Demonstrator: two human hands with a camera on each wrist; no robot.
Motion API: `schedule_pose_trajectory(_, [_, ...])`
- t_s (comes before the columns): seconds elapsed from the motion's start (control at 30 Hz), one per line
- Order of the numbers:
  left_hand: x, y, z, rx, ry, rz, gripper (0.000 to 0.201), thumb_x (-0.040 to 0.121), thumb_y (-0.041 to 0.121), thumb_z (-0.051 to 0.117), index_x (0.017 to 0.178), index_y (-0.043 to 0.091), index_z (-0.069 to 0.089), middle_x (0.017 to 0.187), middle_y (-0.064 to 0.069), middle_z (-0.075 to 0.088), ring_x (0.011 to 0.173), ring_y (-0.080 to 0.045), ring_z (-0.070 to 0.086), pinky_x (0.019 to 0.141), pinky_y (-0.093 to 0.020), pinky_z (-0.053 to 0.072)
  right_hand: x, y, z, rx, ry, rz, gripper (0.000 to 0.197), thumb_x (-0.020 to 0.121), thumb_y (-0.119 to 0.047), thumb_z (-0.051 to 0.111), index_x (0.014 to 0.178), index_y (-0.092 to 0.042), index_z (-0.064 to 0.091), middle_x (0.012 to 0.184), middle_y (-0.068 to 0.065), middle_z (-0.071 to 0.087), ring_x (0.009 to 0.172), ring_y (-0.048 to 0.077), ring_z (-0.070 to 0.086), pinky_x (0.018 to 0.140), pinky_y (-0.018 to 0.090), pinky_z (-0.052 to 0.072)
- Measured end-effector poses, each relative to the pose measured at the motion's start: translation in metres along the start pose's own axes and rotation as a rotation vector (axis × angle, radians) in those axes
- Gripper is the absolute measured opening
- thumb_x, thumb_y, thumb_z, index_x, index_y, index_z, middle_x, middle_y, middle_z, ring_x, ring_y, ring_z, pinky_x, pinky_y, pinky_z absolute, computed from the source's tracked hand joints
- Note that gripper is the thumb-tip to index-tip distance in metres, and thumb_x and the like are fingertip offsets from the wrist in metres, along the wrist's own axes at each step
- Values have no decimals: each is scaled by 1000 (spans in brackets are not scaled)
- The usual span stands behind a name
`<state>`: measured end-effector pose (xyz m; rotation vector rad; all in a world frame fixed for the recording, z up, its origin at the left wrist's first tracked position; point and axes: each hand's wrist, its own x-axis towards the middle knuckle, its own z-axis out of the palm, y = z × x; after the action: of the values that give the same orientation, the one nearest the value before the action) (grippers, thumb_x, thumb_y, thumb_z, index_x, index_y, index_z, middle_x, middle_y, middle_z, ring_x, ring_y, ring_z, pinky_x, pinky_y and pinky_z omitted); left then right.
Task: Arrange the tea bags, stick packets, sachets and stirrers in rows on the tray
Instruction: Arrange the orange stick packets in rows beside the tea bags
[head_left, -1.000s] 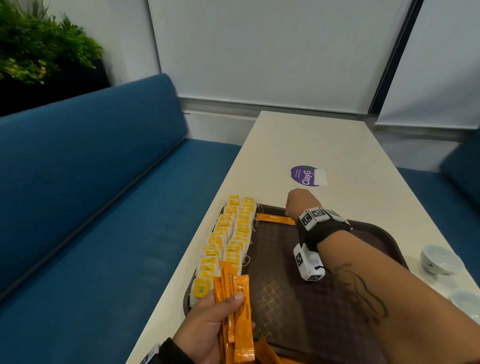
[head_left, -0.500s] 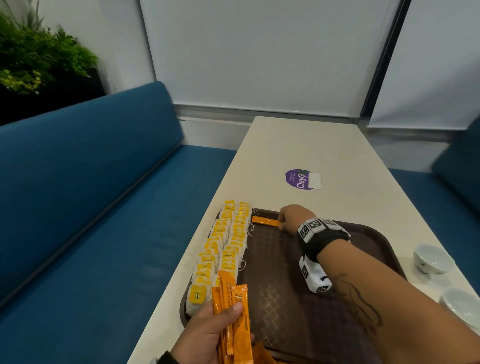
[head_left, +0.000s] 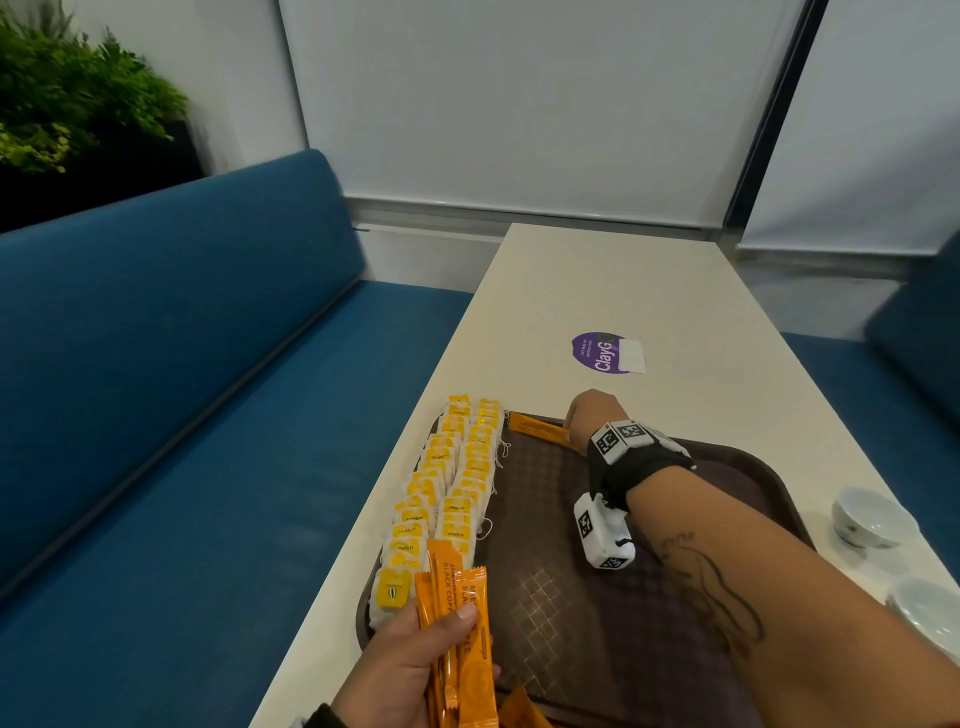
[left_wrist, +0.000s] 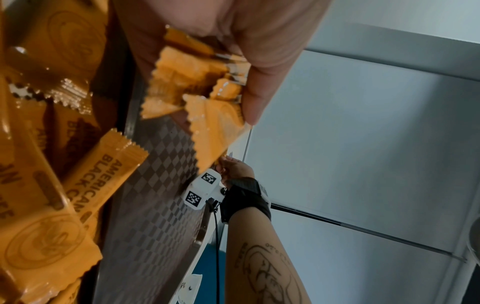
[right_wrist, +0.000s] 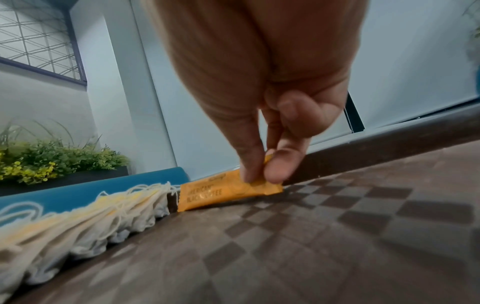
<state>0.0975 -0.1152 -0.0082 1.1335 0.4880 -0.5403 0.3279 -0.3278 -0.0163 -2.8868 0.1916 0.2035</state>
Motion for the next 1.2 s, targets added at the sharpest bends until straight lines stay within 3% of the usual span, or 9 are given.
schedule_pose_trajectory(0.13, [3,-1,-2,19,1,-6,27,86,8,58,111,14,49,88,-20,64,52,-29,68,45,-35,55,3,-7,3,50,31,-14,23,92,-10,53,109,-6,68,116,10,65,107,25,61,88,28,47])
schedule_pose_trajectory(0.27, [3,0,-2,12,4,-10,32,86,7,58,115,13,47,86,-20,63,51,-29,68,43,-34,54,6,-10,6,72,92,-2,23,93,-8,50,109,-2,65,118,12,63,110,27,59,89,28,46])
schedule_pose_trajectory(0.53, [2,-1,-4,1,17,-5,16,86,6,58,98,15,52,77,-18,66,51,-30,68,43,-35,54,8,-2,8,156,147,65,26,89,-6,57,115,-2,55,123,14,58,114,28,55,90,29,45])
schedule_pose_trajectory(0.7, [4,-4,-4,17,12,-8,29,86,7,58,113,12,48,85,-18,64,59,-33,68,46,-36,55,6,3,8,164,135,102,24,90,-6,57,112,-1,57,121,15,60,111,29,57,87,29,46])
schedule_pose_trajectory(0.83, [0,-2,-2,-11,-28,0,17,87,8,58,103,13,54,73,-16,68,55,-31,68,50,-38,56,1,8,4,149,136,108,25,89,-4,55,114,0,57,121,16,59,112,30,56,88,30,45])
schedule_pose_trajectory(0.93, [-5,0,5,-60,-42,21,12,87,7,57,96,14,56,77,-17,68,65,-34,66,50,-38,55,-9,9,-5,155,115,73,28,87,-4,58,115,-1,57,121,15,59,113,29,56,89,29,45])
schedule_pose_trajectory(1.07, [-7,2,13,-102,-18,90,11,87,10,58,95,17,55,96,-16,65,86,-37,61,70,-46,50,-46,3,-24,171,-81,3,27,83,-19,70,104,-2,66,110,12,66,102,24,62,86,31,49])
schedule_pose_trajectory(1.2, [-7,5,16,-138,-19,143,36,84,14,61,120,12,55,108,-17,66,99,-37,61,93,-53,46,-134,-15,-45,461,-458,-193,22,81,-37,71,82,-16,63,78,-1,68,65,7,65,51,18,43])
